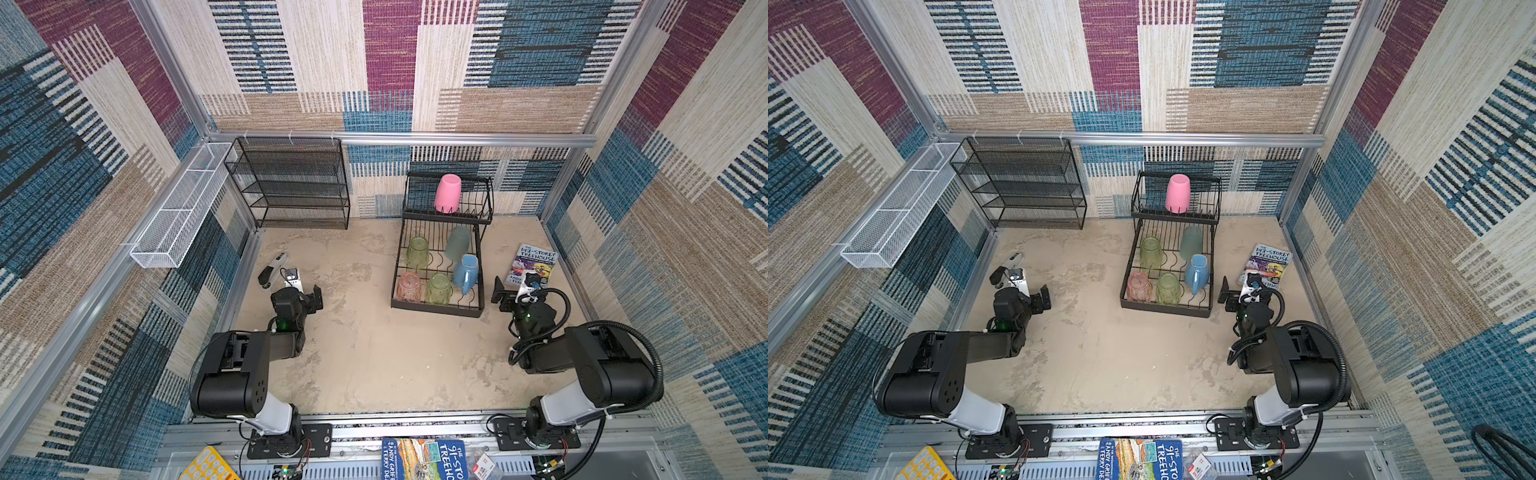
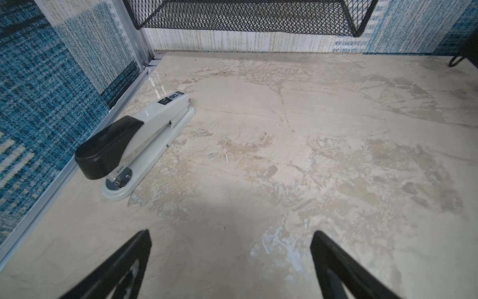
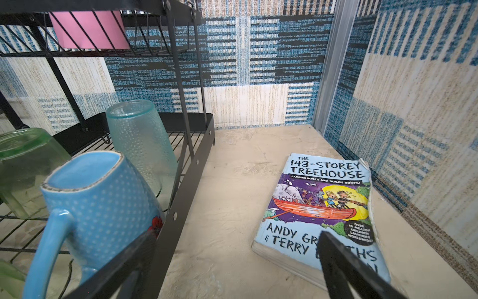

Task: Load cups into a dish rack
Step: Reset both arms

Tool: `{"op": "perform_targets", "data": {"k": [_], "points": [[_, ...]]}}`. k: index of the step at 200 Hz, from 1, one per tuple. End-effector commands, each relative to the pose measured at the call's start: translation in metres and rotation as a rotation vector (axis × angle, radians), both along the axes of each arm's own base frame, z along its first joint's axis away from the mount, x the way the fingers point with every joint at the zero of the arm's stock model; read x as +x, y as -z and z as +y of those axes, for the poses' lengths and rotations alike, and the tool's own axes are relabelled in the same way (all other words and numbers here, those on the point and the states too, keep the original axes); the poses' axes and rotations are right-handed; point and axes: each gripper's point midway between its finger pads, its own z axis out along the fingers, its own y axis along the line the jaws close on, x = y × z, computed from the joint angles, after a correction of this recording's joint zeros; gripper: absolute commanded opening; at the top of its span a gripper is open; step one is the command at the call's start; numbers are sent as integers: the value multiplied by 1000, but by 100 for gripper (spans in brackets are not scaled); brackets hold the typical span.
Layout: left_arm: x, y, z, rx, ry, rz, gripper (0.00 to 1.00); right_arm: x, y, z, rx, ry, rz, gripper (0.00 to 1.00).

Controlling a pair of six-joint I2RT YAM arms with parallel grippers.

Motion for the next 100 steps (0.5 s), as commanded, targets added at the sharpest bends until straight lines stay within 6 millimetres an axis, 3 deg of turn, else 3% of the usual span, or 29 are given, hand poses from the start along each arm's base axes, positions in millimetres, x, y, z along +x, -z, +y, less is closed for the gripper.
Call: {"op": "perform_targets", "data": {"k": [1,100], "points": [[3,-9,-1,2,8,-38,99,0,-8,1,-3,-4,-34,100],[3,-9,-1,3,8,-40,99,3,-5,2,-4,-14,-19,100]]}}
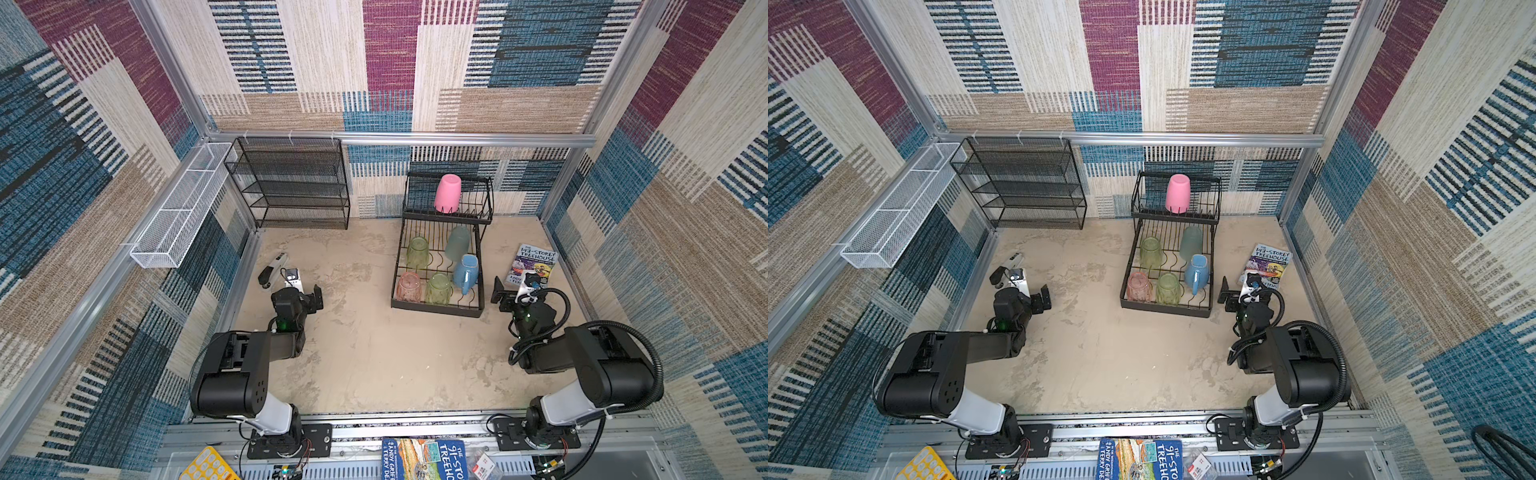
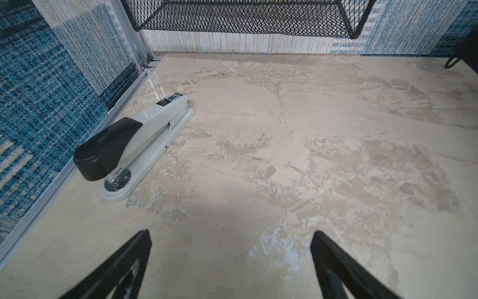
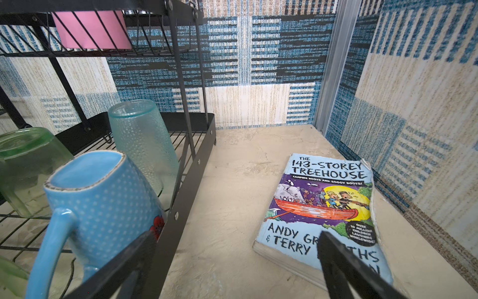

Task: Load cups into a dish rack
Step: Reset both arms

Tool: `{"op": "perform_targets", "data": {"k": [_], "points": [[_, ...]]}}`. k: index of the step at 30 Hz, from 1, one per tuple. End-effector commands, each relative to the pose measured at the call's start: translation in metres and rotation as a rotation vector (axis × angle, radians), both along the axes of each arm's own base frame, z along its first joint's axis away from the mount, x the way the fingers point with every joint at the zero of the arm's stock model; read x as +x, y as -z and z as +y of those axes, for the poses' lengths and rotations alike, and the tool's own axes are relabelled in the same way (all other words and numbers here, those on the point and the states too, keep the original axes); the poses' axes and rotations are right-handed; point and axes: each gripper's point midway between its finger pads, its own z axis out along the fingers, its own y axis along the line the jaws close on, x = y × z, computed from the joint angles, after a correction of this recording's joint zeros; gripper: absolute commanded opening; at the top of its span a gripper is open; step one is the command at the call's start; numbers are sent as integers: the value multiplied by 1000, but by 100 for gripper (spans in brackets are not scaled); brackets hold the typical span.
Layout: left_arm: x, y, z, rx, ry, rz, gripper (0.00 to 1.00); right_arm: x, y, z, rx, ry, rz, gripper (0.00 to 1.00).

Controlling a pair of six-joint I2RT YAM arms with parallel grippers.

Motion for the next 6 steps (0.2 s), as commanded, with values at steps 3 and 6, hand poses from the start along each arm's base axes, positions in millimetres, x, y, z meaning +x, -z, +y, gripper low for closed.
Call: {"op": "perform_targets", "data": {"k": [3,6], "points": [[2,-8,-1,3,6,-33,99,2,-7,2,-4,-12,-24,100],[3,-8,-1,3,6,-34,99,-1,-8,2,-7,-11,-32,100]]}}
